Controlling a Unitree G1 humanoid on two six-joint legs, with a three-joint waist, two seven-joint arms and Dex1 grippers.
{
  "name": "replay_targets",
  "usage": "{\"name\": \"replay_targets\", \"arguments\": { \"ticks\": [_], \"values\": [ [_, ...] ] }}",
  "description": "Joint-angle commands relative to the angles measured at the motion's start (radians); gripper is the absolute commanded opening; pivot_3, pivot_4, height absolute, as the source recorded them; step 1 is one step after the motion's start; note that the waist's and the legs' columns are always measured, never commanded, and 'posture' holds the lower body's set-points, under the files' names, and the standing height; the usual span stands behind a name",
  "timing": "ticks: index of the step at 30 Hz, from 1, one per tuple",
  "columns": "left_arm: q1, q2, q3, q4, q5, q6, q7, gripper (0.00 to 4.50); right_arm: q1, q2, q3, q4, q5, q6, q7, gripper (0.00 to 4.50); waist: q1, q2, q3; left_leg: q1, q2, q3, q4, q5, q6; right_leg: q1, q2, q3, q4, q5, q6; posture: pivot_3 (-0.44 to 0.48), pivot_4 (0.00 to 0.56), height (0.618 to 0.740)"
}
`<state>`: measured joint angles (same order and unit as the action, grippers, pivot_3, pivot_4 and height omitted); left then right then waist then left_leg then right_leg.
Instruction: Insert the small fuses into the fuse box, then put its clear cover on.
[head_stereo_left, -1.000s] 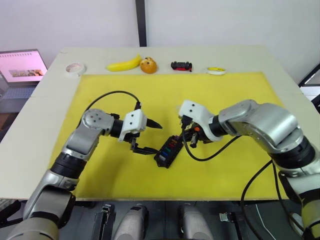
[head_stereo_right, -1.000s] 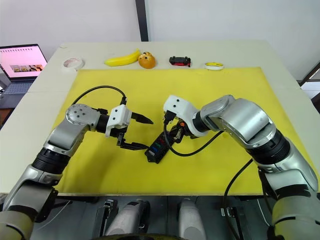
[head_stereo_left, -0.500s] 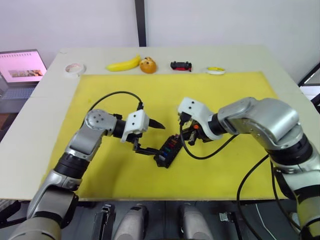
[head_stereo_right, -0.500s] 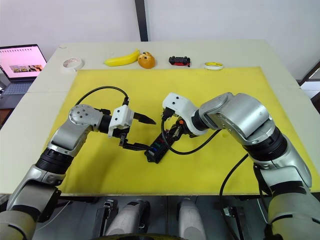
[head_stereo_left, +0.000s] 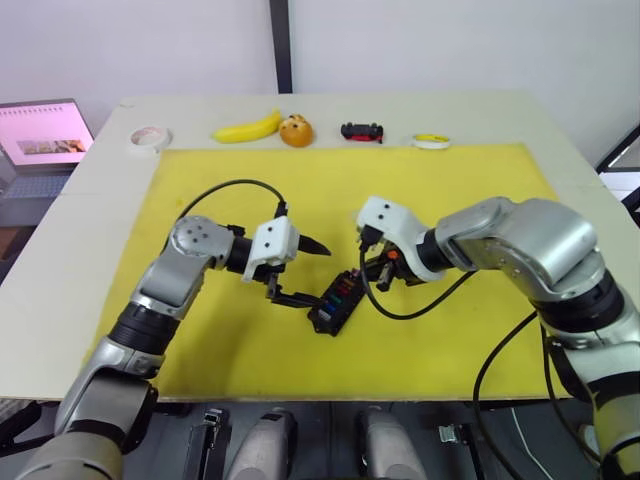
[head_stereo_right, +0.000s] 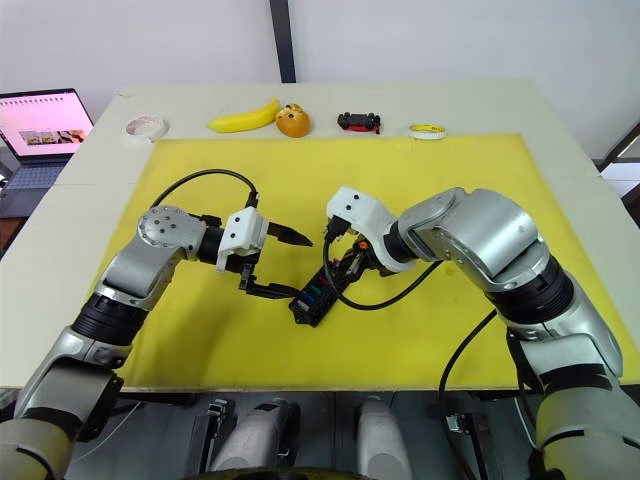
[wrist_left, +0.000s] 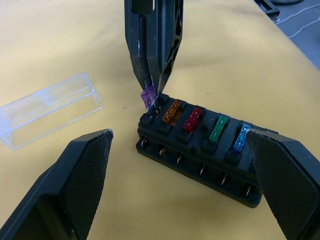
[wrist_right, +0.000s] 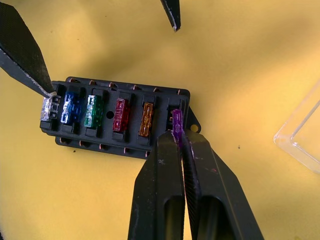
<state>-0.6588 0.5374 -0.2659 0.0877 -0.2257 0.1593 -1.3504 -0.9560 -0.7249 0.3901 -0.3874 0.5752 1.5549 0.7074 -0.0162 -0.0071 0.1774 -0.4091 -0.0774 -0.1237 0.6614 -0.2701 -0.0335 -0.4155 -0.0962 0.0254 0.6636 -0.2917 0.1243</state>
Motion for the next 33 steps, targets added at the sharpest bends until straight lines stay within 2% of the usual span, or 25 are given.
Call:
{"name": "replay_targets", "arguments": {
  "ticks": [1,17,33],
  "values": [
    [-0.01,-0.003,-0.003,-0.016,0.002,-0.016,0.001,4.45,-0.001,0.007,-0.021,-0.015,0.013,0.004,-0.004,0.0,0.0,0.0,0.0,0.0,0.0,0.0,0.0,0.0,0.0,0.0,0.0,0.0,0.0,0.0,0.0,0.0,0.15,0.74],
    [-0.006,-0.002,-0.004,-0.026,0.001,-0.016,0.002,4.45,-0.006,0.028,-0.021,-0.014,0.027,0.013,-0.023,0.0,-0.001,0.0,0.0,0.0,0.0,0.0,0.0,0.0,0.0,0.0,0.0,0.0,0.0,0.0,0.0,0.0,0.15,0.74],
    [-0.008,-0.007,-0.007,-0.018,0.003,-0.023,0.003,4.45,-0.031,-0.003,-0.03,-0.007,0.035,0.024,-0.011,0.0,-0.001,0.0,0.0,0.0,0.0,0.0,0.0,0.0,0.0,0.0,0.0,0.0,0.0,0.0,0.0,0.0,0.15,0.74]
  ]
}}
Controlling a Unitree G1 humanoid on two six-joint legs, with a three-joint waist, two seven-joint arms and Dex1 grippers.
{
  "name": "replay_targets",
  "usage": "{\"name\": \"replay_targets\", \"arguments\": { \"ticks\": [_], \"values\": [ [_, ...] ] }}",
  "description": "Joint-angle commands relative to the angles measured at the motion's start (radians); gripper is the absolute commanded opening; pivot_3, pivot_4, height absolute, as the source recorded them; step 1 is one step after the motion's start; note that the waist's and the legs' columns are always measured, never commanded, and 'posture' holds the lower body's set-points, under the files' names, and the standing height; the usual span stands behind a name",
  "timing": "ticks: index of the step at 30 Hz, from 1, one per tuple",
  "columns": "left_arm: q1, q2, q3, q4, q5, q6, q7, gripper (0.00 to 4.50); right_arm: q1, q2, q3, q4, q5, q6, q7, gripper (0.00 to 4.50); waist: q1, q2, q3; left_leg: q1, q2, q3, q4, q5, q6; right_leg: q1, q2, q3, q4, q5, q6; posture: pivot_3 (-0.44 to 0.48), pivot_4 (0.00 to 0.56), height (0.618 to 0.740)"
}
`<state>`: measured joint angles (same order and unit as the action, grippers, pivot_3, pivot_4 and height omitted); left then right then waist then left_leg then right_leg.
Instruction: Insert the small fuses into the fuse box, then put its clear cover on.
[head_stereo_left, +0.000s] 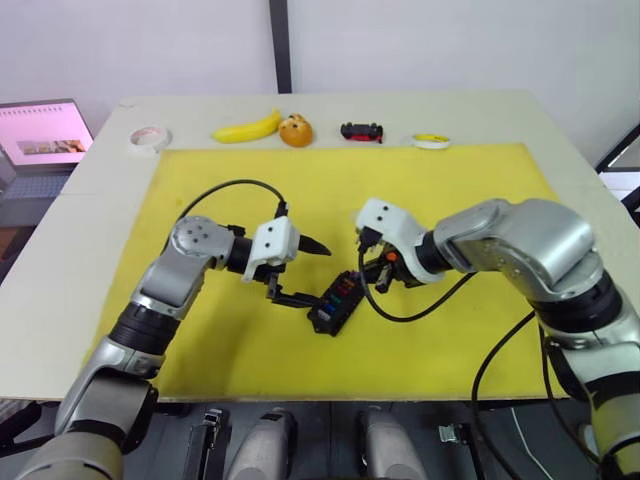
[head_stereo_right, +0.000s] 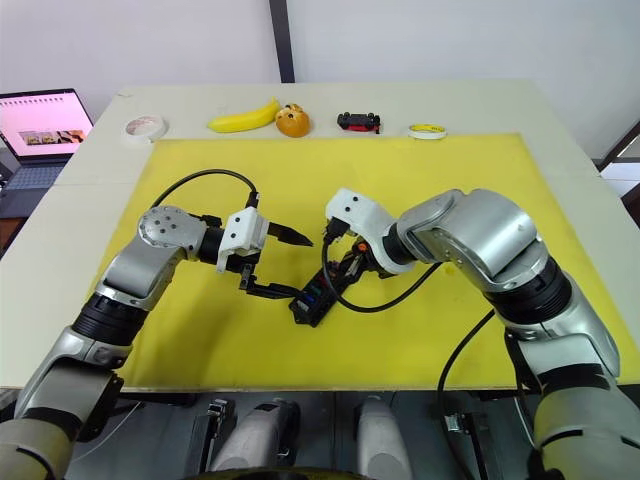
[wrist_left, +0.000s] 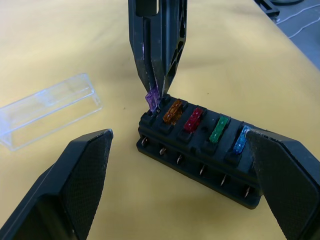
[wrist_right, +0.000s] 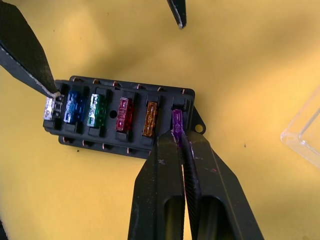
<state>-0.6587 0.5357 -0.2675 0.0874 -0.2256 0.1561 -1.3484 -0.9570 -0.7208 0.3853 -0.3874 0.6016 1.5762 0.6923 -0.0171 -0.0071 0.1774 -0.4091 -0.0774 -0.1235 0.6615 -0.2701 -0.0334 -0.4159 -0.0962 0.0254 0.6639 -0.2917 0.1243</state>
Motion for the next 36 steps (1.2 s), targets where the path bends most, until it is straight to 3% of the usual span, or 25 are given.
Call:
{"name": "replay_targets", "arguments": {
  "ticks": [1,36],
  "values": [
    [-0.008,-0.006,-0.005,-0.017,0.003,-0.02,0.001,4.45,-0.029,-0.006,-0.024,-0.007,0.009,0.002,0.003,0.0,0.0,0.0,0.0,0.0,0.0,0.0,0.0,0.0,0.0,0.0,0.0,0.0,0.0,0.0,0.0,0.0,0.15,0.74],
    [-0.009,-0.003,-0.005,-0.014,0.001,-0.025,0.007,4.45,-0.016,-0.012,0.006,0.004,0.002,-0.021,-0.002,0.0,0.0,0.0,0.0,0.0,0.0,0.001,0.0,0.0,0.0,-0.001,0.0,0.0,0.0,0.0,0.0,0.0,0.15,0.74]
  ]
}}
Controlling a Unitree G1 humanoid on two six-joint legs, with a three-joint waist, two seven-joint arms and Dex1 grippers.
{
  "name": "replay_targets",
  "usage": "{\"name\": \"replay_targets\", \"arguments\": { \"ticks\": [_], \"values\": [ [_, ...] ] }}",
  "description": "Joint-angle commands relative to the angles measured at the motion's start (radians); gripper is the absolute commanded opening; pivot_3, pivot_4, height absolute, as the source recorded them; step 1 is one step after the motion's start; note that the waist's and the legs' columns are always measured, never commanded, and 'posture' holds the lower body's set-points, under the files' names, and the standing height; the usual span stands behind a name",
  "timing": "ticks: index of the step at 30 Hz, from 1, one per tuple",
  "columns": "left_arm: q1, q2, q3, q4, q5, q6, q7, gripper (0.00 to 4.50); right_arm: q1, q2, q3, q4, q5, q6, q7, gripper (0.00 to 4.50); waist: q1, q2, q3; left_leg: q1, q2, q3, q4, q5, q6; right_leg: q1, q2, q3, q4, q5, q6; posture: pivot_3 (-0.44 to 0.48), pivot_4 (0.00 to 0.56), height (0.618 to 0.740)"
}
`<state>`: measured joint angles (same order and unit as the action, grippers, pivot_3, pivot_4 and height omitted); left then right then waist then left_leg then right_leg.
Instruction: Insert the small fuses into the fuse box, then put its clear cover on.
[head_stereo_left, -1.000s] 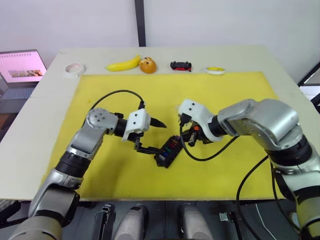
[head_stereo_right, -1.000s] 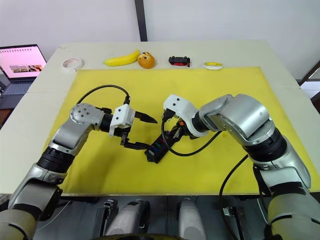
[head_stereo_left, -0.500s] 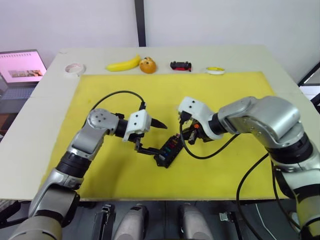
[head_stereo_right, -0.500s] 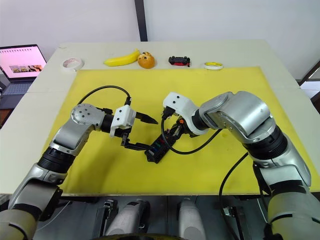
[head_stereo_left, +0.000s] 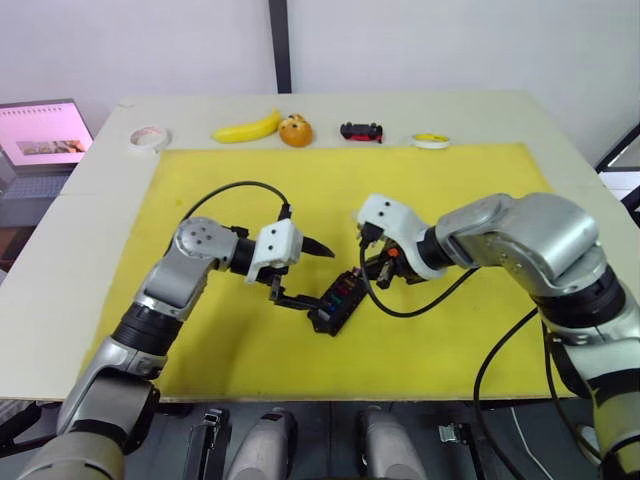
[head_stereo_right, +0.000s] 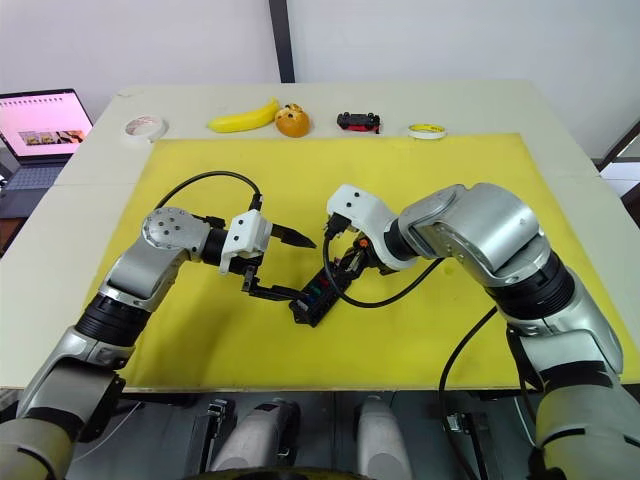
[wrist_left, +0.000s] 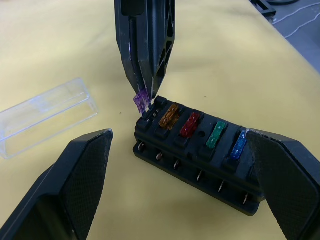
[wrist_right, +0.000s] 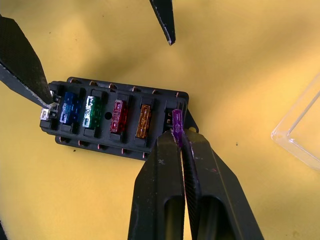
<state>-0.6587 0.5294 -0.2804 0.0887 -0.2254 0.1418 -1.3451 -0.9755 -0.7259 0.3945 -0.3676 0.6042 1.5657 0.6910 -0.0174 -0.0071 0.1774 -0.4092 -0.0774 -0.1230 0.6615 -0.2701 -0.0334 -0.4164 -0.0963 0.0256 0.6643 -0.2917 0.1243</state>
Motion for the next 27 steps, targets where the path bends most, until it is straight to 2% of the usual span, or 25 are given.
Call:
{"name": "replay_targets", "arguments": {
  "ticks": [1,26,27],
  "values": [
    [-0.009,0.003,0.008,-0.016,0.001,-0.01,0.005,4.45,0.003,-0.007,-0.003,-0.016,0.0,-0.011,-0.001,0.0,0.0,0.0,0.0,0.0,0.0,0.0,0.0,0.0,0.0,0.0,0.0,0.0,0.0,0.0,0.0,0.0,0.15,0.74],
    [-0.011,0.002,0.009,-0.011,0.001,-0.013,0.007,4.45,-0.006,0.0,-0.013,-0.026,0.014,0.001,0.003,0.0,0.0,0.0,0.0,0.0,0.0,0.0,0.0,0.0,0.0,0.0,0.0,0.0,0.0,0.0,0.0,0.0,0.15,0.74],
    [-0.011,0.002,0.009,-0.01,0.0,-0.013,0.007,4.49,-0.006,0.0,-0.015,-0.027,0.015,0.003,0.003,0.32,0.0,0.0,0.0,0.0,0.0,0.0,0.0,0.0,0.0,0.0,0.0,0.0,0.0,0.0,0.0,0.0,0.15,0.74]
  ]
}}
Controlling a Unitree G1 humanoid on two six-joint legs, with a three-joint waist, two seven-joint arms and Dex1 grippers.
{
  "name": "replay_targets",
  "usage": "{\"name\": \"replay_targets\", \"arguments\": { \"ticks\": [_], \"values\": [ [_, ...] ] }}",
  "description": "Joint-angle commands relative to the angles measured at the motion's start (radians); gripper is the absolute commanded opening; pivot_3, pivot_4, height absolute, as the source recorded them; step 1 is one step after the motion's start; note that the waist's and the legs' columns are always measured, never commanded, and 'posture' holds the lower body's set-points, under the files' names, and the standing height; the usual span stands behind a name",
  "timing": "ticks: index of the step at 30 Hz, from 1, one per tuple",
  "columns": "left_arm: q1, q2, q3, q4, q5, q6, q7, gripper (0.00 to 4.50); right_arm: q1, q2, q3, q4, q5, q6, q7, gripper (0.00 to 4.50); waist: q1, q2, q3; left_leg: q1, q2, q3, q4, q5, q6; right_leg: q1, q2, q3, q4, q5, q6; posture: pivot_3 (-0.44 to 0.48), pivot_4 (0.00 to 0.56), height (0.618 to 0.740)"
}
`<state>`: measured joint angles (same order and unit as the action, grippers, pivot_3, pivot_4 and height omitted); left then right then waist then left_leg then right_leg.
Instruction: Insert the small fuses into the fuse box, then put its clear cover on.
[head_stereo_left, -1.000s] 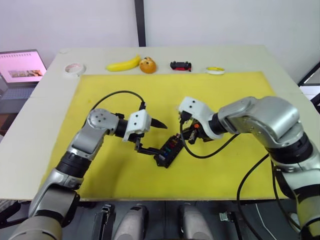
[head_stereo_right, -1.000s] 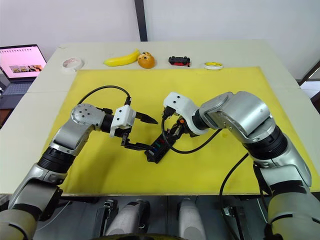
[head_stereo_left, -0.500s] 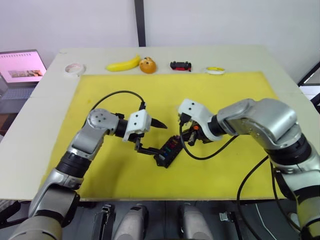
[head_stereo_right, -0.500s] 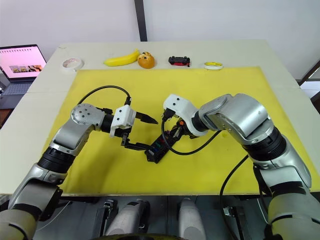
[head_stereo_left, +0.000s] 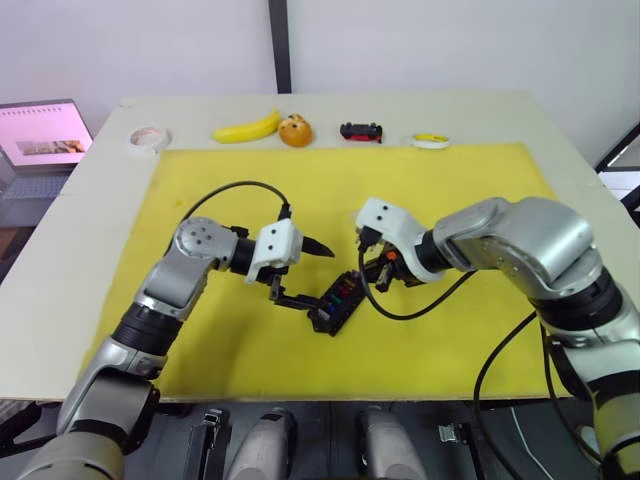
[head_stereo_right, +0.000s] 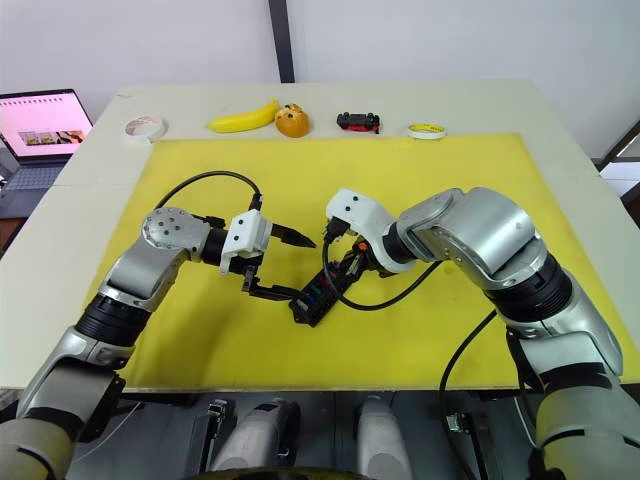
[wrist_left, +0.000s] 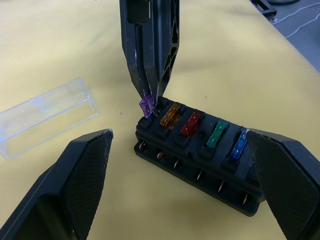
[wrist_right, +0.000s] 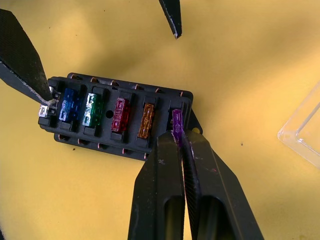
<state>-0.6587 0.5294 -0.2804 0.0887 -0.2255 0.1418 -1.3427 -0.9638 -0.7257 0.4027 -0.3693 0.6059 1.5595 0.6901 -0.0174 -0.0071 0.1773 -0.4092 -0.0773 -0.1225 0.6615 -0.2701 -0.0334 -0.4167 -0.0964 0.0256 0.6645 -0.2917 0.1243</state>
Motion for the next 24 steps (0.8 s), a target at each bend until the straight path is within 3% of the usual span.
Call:
{"name": "replay_targets", "arguments": {
  "ticks": [1,9,16,19,22,24],
  "values": [
    [-0.012,0.001,0.009,-0.01,0.0,-0.013,0.004,4.5,-0.017,0.0,-0.024,-0.026,0.014,0.01,0.004,0.68,0.0,0.0,0.0,0.0,0.0,0.0,0.0,0.0,0.0,0.0,0.0,0.0,0.0,0.0,0.0,0.0,0.15,0.74],
    [-0.013,0.004,0.009,-0.008,0.001,-0.013,0.002,4.5,-0.058,-0.012,-0.098,-0.033,0.042,0.044,0.016,4.47,0.0,0.0,0.0,0.0,0.0,0.001,0.0,0.0,0.0,0.0,0.0,0.0,0.0,0.0,0.0,0.0,0.15,0.74],
    [-0.015,0.01,0.012,-0.009,-0.005,-0.011,-0.007,4.5,0.026,-0.051,-0.209,-0.077,0.087,-0.046,0.06,4.47,0.003,0.0,0.0,0.0,0.0,0.002,0.0,0.0,0.001,-0.001,-0.001,0.0,0.0,0.0,0.0,0.0,0.15,0.74],
    [-0.014,0.016,0.025,-0.025,-0.038,0.005,-0.032,4.5,0.221,-0.036,-0.346,-0.144,0.08,-0.245,0.065,4.47,0.006,-0.001,-0.001,0.0,0.0,0.002,0.0,-0.001,0.003,0.0,-0.001,0.0,0.0,0.0,0.0,0.0,0.15,0.74],
    [-0.006,0.027,0.033,-0.052,-0.07,0.023,-0.061,4.5,0.417,0.048,-0.447,-0.209,0.062,-0.423,0.01,3.64,0.005,-0.001,-0.001,0.0,0.0,0.004,0.001,-0.002,0.003,0.0,-0.001,0.0,0.0,0.0,0.0,0.0,0.15,0.74],
    [-0.002,0.035,0.037,-0.063,-0.08,0.035,-0.068,4.5,0.522,0.104,-0.456,-0.253,0.035,-0.516,-0.035,2.69,0.0,-0.001,-0.001,0.0,0.0,0.005,0.002,-0.002,0.003,0.0,-0.001,0.0,0.001,0.0,0.0,0.0,0.15,0.74]
  ]
}}
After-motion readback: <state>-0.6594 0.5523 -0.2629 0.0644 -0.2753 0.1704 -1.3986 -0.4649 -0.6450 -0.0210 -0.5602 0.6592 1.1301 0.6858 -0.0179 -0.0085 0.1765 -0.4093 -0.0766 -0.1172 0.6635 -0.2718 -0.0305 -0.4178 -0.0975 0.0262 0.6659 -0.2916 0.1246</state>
